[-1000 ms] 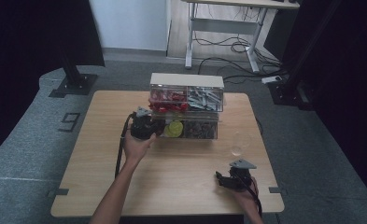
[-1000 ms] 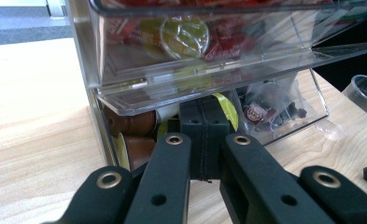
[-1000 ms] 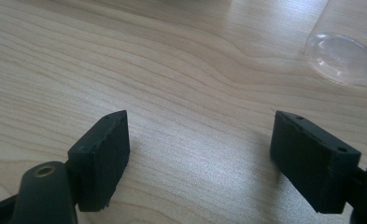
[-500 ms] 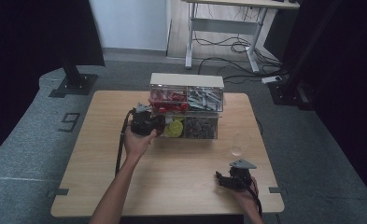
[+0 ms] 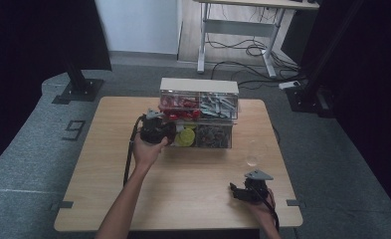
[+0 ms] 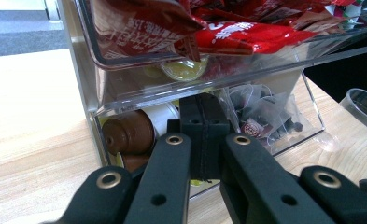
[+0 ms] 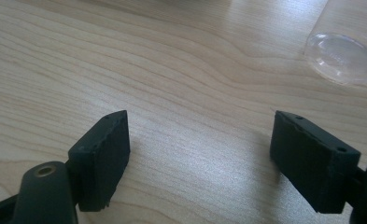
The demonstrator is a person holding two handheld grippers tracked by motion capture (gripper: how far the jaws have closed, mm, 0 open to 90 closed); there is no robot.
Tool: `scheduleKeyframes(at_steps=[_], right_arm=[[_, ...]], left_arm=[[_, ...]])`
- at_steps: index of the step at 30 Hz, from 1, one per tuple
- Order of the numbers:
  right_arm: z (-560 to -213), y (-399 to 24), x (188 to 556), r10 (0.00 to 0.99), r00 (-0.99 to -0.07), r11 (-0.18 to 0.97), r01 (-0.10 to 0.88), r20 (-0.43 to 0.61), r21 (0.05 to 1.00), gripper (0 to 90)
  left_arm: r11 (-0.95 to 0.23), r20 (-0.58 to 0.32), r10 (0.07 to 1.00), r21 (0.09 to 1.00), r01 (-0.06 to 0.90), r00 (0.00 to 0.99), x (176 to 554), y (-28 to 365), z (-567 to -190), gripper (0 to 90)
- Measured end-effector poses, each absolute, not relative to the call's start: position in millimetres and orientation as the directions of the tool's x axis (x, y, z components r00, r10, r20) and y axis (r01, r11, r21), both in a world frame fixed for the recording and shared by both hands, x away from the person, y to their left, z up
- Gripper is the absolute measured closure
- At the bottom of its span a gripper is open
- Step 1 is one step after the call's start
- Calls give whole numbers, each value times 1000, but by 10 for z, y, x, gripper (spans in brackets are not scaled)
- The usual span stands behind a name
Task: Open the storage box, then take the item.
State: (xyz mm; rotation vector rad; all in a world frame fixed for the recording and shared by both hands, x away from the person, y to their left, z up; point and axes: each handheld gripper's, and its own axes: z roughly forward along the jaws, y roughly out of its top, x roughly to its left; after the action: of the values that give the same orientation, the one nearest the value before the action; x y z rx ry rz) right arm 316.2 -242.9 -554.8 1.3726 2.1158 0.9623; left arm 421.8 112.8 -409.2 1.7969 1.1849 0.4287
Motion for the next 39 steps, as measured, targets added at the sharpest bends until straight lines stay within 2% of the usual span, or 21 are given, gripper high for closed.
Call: scheduleKeyframes(at_steps=[10,16,25,39], right_arm=[[-5543,-2399,3156,918,-396,258,601,1,757,238],[-5479,-2362,3155,917,-397,236,584,21,777,288],[-5246,-2249,3233,895,-438,185,537,84,823,347],[-5010,-2112,3395,883,-462,181,497,83,848,383]], left_arm=[[-127,-184,855,832,540,485,4219,1116,-4096,900],[-139,-177,856,826,546,486,4251,1116,-4103,900],[-146,-171,856,826,545,488,4237,1110,-4093,900],[-155,-165,852,827,541,496,4226,1110,-4063,900]])
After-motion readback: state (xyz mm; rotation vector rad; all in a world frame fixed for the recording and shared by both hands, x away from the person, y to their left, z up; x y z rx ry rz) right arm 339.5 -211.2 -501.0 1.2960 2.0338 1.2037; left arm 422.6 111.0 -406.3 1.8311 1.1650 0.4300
